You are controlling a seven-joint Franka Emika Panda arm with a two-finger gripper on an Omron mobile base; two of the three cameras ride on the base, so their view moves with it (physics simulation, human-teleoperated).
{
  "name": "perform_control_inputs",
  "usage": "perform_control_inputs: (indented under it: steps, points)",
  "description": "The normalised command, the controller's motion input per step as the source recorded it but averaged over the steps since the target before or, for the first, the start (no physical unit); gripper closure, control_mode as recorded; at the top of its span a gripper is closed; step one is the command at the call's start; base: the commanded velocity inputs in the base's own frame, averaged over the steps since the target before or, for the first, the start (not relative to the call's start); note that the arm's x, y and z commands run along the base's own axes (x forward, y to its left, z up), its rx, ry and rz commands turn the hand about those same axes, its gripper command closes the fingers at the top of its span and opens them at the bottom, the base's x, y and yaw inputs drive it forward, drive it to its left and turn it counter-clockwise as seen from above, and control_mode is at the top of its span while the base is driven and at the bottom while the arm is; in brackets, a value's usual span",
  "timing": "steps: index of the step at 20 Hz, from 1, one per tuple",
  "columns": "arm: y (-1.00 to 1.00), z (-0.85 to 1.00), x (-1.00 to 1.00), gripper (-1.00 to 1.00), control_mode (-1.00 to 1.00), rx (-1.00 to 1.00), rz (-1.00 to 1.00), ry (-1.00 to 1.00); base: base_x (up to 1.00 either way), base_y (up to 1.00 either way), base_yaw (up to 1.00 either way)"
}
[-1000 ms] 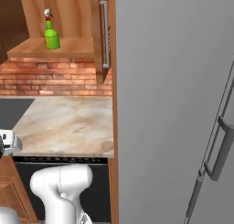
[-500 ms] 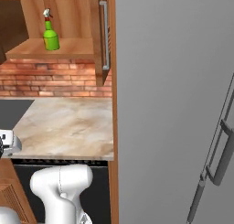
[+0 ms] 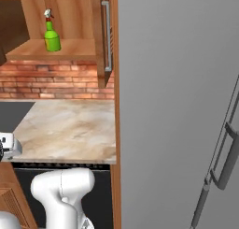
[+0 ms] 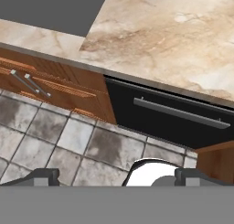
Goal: Move the cutting board and knife to the sink. Then move spray from the cabinet to the counter.
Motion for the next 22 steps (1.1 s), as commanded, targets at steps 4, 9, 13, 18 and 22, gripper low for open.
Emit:
perform_control_inputs:
  steps: [4, 9, 13, 18, 22]
  points:
    - [0.0, 0.0, 0.0, -1.0, 1.0, 0.0, 0.0, 0.0, 0.89, -0.09, 0.0]
    - [0.0, 0.0, 0.0, -1.0, 1.0, 0.0, 0.0, 0.0, 0.71, -0.05, 0.0]
    - [0.0, 0.0, 0.0, -1.0, 1.0, 0.0, 0.0, 0.0, 0.14, 0.0, 0.0]
    - [0.0, 0.0, 0.0, -1.0, 1.0, 0.0, 0.0, 0.0, 0.61, 0.0, 0.0]
    - [0.0, 0.0, 0.0, -1.0, 1.0, 0.0, 0.0, 0.0, 0.85, 0.05, -0.02]
